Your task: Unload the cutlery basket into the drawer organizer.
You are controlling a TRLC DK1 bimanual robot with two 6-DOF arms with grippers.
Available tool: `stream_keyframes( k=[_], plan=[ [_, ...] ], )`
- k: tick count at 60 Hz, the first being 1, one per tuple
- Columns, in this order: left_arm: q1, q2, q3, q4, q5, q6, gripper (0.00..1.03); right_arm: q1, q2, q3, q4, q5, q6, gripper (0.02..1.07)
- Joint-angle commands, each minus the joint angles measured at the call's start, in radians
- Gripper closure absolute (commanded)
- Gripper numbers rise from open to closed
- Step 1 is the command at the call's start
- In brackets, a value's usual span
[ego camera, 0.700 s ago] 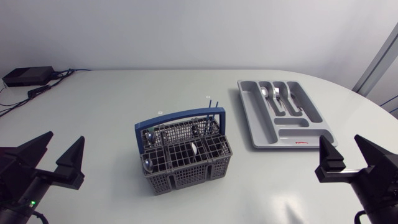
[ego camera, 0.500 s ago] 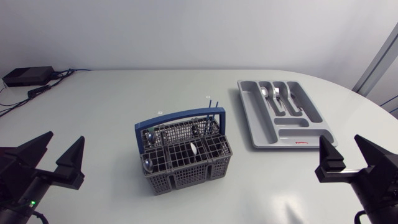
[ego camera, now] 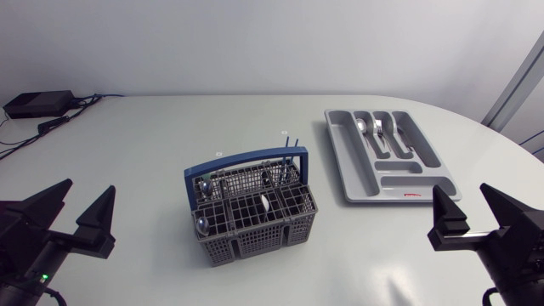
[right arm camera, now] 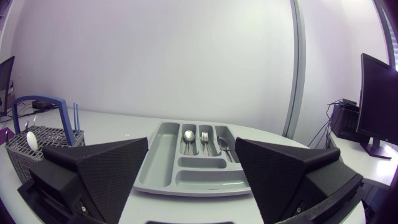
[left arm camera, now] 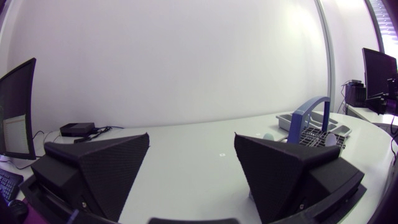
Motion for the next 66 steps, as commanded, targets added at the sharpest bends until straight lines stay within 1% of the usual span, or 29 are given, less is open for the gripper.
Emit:
stream_keyframes(
  k=[1,10,19,26,34,39,41,47,50,55,60,66],
  plan=[
    [-0.004,-0.011,-0.013,0.035,-0.004,-0.012,0.04,0.015,-0.008,-0.016,0.004,0.003,0.027,0.06],
    [-0.005,-0.010,0.033,0.023,-0.004,-0.001,0.04,0.025,-0.007,0.008,0.006,0.004,0.027,0.06],
    [-0.033,-0.005,0.099,-0.020,-0.004,-0.001,0.06,0.033,0.012,0.050,0.015,0.004,0.027,0.06],
    [-0.042,0.022,0.153,-0.026,-0.004,-0.001,0.08,0.036,0.088,0.085,0.047,0.006,0.027,0.07],
    [-0.048,0.087,0.230,-0.060,-0.004,-0.006,0.10,0.047,0.151,0.123,0.053,0.009,0.030,0.07],
    [-0.048,0.159,0.274,-0.074,-0.004,-0.006,0.11,0.061,0.202,0.151,0.060,0.015,0.031,0.07],
    [-0.048,0.219,0.308,-0.087,-0.004,-0.006,0.13,0.067,0.243,0.169,0.058,0.018,0.045,0.07],
    [-0.065,0.354,0.395,-0.152,-0.004,-0.003,0.14,0.070,0.329,0.212,0.047,0.018,0.064,0.07],
    [-0.074,0.421,0.437,-0.187,-0.004,-0.003,0.14,0.079,0.369,0.242,0.021,0.018,0.068,0.07],
    [-0.077,0.516,0.501,-0.252,-0.005,0.016,0.22,0.104,0.432,0.291,-0.026,0.023,0.068,0.07],
    [-0.091,0.607,0.558,-0.316,-0.004,0.036,0.22,0.110,0.498,0.330,-0.069,0.023,0.067,0.07],
    [-0.115,0.717,0.619,-0.385,-0.005,0.095,0.22,0.124,0.579,0.392,-0.138,0.023,0.051,0.07]
  ],
)
